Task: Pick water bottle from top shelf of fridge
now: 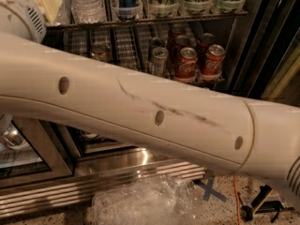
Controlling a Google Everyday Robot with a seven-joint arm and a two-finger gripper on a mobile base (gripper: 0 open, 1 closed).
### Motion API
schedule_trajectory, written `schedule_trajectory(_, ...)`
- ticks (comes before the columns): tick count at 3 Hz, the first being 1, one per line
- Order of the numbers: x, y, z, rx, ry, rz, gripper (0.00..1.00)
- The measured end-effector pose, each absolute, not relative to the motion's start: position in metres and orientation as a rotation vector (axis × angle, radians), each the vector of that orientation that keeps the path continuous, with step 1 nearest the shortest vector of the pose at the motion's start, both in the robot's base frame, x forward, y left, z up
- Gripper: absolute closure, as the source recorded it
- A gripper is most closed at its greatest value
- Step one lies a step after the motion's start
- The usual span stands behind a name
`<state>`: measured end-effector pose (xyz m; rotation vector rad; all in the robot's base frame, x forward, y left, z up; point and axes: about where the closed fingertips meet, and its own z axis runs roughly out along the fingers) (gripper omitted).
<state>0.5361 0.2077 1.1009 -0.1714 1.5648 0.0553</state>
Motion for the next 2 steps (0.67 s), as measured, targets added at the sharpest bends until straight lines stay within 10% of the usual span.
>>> schedule_trajectory(2,0.567,0.207,1.102,-0.204,1.552,0.046,0.30)
